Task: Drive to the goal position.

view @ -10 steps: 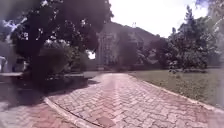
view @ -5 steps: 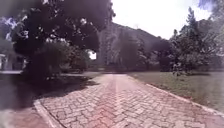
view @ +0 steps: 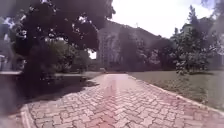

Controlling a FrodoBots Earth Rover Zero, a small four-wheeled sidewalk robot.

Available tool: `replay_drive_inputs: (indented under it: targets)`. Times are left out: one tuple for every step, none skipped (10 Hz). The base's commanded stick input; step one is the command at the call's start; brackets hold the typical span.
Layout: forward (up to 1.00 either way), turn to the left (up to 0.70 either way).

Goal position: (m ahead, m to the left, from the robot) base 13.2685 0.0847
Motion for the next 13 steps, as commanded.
replay_drive_inputs:
  targets:
    - [0.7, 0.0]
    - [0.7, 0.0]
    - [0.7, 0.0]
    - [0.7, 0.0]
    - [0.7, 0.0]
    - [0.7, 0.0]
    - [0.7, 0.0]
    - [0.7, 0.0]
    - [0.7, 0.0]
    - [0.7, 0.0]
    - [0.7, -0.02]
    - [0.7, -0.05]
    - [0.7, -0.17]
